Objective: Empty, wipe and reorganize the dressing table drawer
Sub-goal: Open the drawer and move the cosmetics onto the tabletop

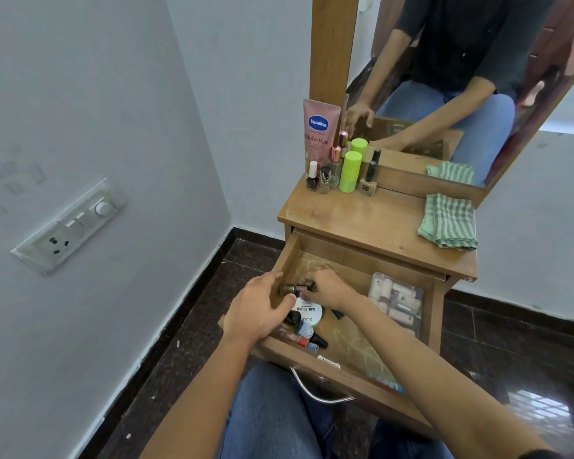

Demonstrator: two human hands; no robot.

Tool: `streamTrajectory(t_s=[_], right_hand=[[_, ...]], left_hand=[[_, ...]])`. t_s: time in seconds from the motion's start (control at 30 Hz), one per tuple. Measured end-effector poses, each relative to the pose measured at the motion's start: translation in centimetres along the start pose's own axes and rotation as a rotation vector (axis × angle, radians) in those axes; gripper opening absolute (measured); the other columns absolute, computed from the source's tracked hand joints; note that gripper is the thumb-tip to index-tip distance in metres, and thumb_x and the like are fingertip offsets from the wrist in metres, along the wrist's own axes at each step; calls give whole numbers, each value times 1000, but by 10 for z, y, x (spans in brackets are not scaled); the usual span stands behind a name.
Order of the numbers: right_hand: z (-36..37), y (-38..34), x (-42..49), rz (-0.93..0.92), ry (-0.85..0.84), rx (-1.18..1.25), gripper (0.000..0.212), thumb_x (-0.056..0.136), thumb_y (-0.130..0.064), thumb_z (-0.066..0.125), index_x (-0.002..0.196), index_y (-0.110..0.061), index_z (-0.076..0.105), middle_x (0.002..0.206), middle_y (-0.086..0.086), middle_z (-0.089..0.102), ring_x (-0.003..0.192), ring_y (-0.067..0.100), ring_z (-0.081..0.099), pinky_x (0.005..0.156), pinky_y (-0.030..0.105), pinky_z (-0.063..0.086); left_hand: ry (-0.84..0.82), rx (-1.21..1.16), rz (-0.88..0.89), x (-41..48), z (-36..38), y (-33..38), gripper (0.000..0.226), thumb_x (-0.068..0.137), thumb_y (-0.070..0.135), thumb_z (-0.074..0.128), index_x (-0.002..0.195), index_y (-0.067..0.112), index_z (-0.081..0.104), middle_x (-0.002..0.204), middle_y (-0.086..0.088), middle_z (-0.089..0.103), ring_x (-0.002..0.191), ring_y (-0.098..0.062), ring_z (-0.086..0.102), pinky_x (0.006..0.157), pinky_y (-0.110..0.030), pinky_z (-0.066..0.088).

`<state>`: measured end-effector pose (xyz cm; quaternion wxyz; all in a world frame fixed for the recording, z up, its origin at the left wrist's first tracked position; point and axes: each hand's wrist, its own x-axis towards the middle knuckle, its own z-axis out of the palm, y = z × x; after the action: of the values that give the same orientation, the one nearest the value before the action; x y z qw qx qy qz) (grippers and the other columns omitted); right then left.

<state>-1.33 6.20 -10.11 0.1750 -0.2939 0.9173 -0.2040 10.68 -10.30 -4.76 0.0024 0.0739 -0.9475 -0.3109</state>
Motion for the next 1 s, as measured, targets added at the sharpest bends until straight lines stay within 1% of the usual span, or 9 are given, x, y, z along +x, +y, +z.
streamTrajectory(t_s=[0.1, 0.2, 0.3, 0.4, 0.5, 0.57, 0.7, 0.87, 1.0], right_hand=[[-1, -4, -2, -28, 29, -65, 26, 87, -33, 59, 108, -19, 64, 104, 5, 62, 102, 23, 54, 88, 41, 48], [-17, -19, -8, -102, 182, 46, 13, 86, -27, 57, 93, -17, 62, 91, 1, 62, 81, 18, 58, 74, 40, 53], [-56, -36, -14, -157, 330, 225, 10, 81, -23, 58, 84, -14, 61, 78, 1, 64, 68, 17, 59, 63, 33, 52], [-104, -41, -13, -99, 464, 352, 9, 85, -20, 64, 86, -13, 58, 69, -4, 65, 62, 2, 62, 55, 18, 51], [-139, -33, -1, -43, 682, 343, 15, 82, -14, 67, 95, -12, 59, 78, -4, 64, 66, 0, 60, 61, 18, 50], [-151, -22, 12, 23, 746, 355, 20, 79, -10, 67, 97, -11, 59, 82, 0, 63, 68, 8, 57, 63, 25, 49], [-154, -5, 32, 117, 723, 299, 24, 79, -8, 69, 101, -9, 59, 91, 5, 62, 75, 17, 55, 68, 32, 49], [-131, 7, 40, 157, 752, 329, 22, 82, -6, 68, 102, -9, 60, 97, 3, 62, 86, 14, 54, 71, 17, 40], [-117, 11, 47, 241, 824, 507, 25, 80, -5, 72, 103, -5, 61, 90, 5, 61, 81, 15, 57, 76, 27, 51]], left_hand=[[26, 10, 3, -2, 0, 1, 58, 87, 56, 54, 139, 31, 48, 127, 6, 61, 110, -13, 60, 88, -33, 51], [100, 23, 15, -3, -1, 2, 52, 90, 56, 53, 135, 29, 52, 109, 4, 67, 100, -16, 63, 83, -32, 51], [138, 26, 18, -3, -3, 4, 50, 92, 54, 53, 134, 26, 54, 106, 1, 67, 98, -17, 63, 80, -30, 45], [120, 10, 7, -4, -1, 2, 53, 90, 61, 49, 132, 29, 54, 105, 2, 66, 96, -16, 63, 78, -30, 47], [111, -6, 6, -4, 0, 0, 57, 88, 64, 45, 132, 30, 53, 109, 3, 66, 98, -14, 62, 77, -28, 46], [113, 5, 5, -4, -1, 0, 55, 89, 63, 47, 133, 30, 52, 111, 3, 66, 99, -14, 62, 77, -27, 46], [117, 19, -4, -4, -1, 2, 51, 91, 60, 50, 132, 29, 53, 109, 4, 65, 96, -12, 61, 76, -26, 44], [115, 21, -6, -4, -2, 3, 51, 91, 58, 51, 132, 29, 53, 111, 3, 63, 96, -12, 60, 76, -25, 43], [117, 25, -10, -3, 0, 2, 51, 90, 59, 51, 132, 30, 53, 111, 3, 63, 97, -13, 61, 79, -27, 46]])
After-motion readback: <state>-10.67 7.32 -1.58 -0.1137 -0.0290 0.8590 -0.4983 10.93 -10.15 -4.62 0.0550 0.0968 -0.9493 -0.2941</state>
